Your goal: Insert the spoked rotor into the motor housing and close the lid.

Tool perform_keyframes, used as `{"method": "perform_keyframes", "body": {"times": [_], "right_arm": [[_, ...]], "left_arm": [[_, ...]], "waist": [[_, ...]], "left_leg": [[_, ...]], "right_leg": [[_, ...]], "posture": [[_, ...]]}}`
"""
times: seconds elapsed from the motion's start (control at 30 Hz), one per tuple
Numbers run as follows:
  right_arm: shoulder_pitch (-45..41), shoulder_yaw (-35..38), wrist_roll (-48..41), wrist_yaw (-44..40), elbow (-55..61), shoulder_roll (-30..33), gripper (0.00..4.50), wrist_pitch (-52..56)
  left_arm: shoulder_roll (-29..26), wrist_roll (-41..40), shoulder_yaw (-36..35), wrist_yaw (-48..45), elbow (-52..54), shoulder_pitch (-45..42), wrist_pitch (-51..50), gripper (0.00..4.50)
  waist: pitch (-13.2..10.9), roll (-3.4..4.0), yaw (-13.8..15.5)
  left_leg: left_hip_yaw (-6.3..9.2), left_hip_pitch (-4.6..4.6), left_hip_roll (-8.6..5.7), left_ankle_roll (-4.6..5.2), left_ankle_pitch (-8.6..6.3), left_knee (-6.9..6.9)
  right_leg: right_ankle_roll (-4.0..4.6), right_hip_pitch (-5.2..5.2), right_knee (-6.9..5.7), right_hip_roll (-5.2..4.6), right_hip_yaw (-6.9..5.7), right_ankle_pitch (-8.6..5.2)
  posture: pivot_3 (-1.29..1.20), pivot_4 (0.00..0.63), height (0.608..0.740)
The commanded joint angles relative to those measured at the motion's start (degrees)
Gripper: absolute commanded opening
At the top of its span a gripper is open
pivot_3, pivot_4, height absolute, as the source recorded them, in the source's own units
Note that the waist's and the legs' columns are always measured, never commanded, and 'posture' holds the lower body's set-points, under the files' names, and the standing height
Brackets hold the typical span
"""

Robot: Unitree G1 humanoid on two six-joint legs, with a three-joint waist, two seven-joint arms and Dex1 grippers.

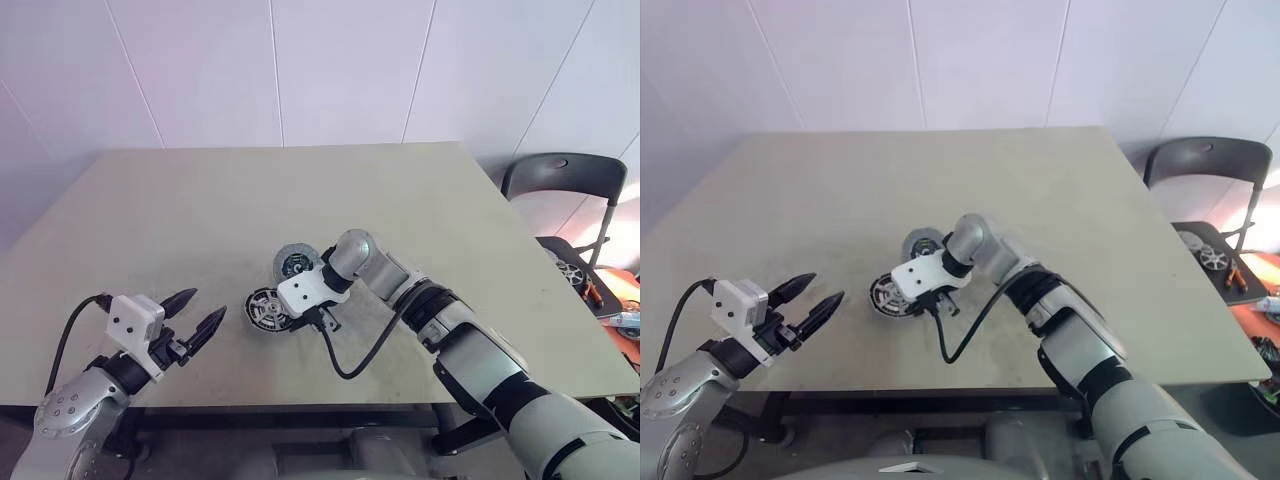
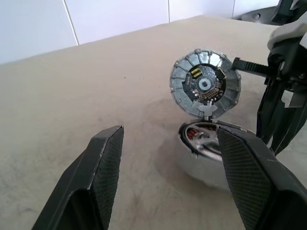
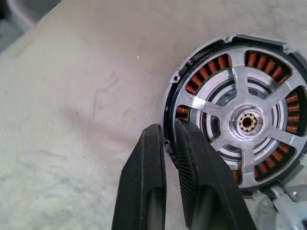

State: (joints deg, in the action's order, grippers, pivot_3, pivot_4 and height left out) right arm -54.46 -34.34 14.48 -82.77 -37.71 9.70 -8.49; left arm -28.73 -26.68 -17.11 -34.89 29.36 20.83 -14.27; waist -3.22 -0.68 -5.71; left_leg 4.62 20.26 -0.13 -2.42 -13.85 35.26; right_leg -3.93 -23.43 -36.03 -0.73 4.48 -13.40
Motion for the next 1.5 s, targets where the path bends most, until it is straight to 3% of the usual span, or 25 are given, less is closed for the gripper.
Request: {"method": "perform_keyframes", "body": {"times": [0.03,0.2,0.4,0.53,0.8,1.5], "right_arm": [[-0.3,0.3,1.8,5.9,2.3,-1.0,0.08,-0.1],[-0.1,1.1,0.0,5.8,2.7,-2.4,0.08,4.1],[-0.6,2.0,-2.5,4.2,4.3,-3.0,2.02,6.4],[-1.5,4.4,-6.3,3.8,5.6,-4.2,2.02,9.9],[-5.4,1.5,-0.1,9.0,-3.0,-1.4,2.02,-0.6],[-7.0,1.6,-0.6,4.1,-4.7,-0.2,2.02,-5.5]], "left_arm": [[0.2,0.4,-0.7,0.2,0.7,-0.2,1.4,3.26],[0.5,0.3,-0.6,0.6,1.2,-0.1,1.0,3.26],[0.5,1.3,-0.6,0.8,1.2,-0.1,1.2,3.26],[0.9,1.5,-0.3,1.1,1.4,0.1,1.0,3.26],[0.2,1.9,0.1,1.7,2.4,-0.6,0.4,3.26],[0.9,3.2,1.7,0.8,-0.1,-1.6,2.4,3.26]], "waist": [[0.0,0.00,-0.1],[0.0,0.00,-0.1],[0.0,-0.02,0.0],[0.0,-0.01,0.0],[0.0,-0.01,0.0],[0.0,0.00,-0.1]], "left_leg": [[0.00,0.00,0.00,0.00,0.00,0.00],[0.00,0.01,0.00,0.00,0.00,-0.02],[0.00,0.02,0.00,0.00,0.00,-0.01],[0.00,0.03,0.00,0.00,0.00,0.00],[0.00,0.03,-0.01,-0.01,-0.01,-0.01],[-0.01,0.04,-0.01,-0.01,0.00,-0.02]], "right_leg": [[0.00,-0.01,0.00,0.00,0.00,0.00],[0.00,-0.02,0.00,0.00,0.00,0.00],[0.00,-0.01,0.00,0.00,-0.01,0.00],[0.00,-0.01,0.00,0.00,-0.01,0.00],[0.00,-0.01,0.06,-0.02,-0.02,0.00],[0.00,-0.01,0.04,-0.01,-0.01,0.00]], "posture": [[0.00,0.000,0.740],[0.00,0.000,0.740],[0.00,0.000,0.740],[0.00,0.000,0.740],[0.00,0.000,0.740],[0.00,0.000,0.740]]}}
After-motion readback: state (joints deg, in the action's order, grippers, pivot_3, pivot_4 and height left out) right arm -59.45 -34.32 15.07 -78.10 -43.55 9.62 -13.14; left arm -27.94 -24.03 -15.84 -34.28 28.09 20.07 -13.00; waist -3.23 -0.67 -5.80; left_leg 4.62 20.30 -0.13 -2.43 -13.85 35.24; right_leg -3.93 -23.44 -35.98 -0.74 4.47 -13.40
